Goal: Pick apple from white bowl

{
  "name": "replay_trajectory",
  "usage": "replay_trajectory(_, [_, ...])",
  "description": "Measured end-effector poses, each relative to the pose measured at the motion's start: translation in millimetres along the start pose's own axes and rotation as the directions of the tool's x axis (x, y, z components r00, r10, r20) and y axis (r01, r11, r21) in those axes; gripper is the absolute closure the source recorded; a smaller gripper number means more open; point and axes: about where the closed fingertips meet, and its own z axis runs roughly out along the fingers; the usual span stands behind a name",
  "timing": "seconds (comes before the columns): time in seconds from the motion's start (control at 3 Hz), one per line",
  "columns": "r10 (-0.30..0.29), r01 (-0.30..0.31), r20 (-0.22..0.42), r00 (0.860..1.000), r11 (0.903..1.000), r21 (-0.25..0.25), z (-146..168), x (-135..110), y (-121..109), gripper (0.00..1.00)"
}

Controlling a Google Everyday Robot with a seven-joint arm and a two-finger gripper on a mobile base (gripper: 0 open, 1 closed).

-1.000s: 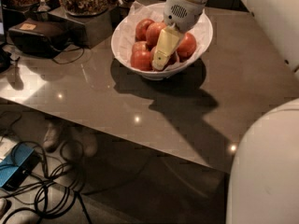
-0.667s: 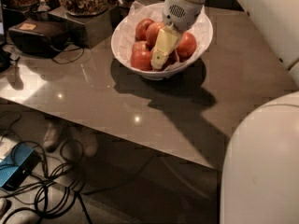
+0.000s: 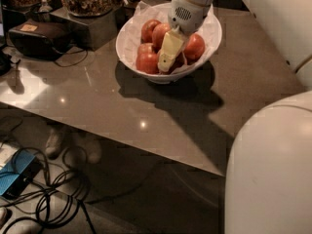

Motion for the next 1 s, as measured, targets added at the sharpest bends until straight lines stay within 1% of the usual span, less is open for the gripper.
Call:
replay_trajectory(0.67, [0.000,0.000,0.000,1.000,1.0000,0.000,0.0,0.0,0.0,0.94])
replay_trajectory(1.0, [0.000,0.000,0.000,1.000,1.0000,0.000,0.0,0.0,0.0,1.00])
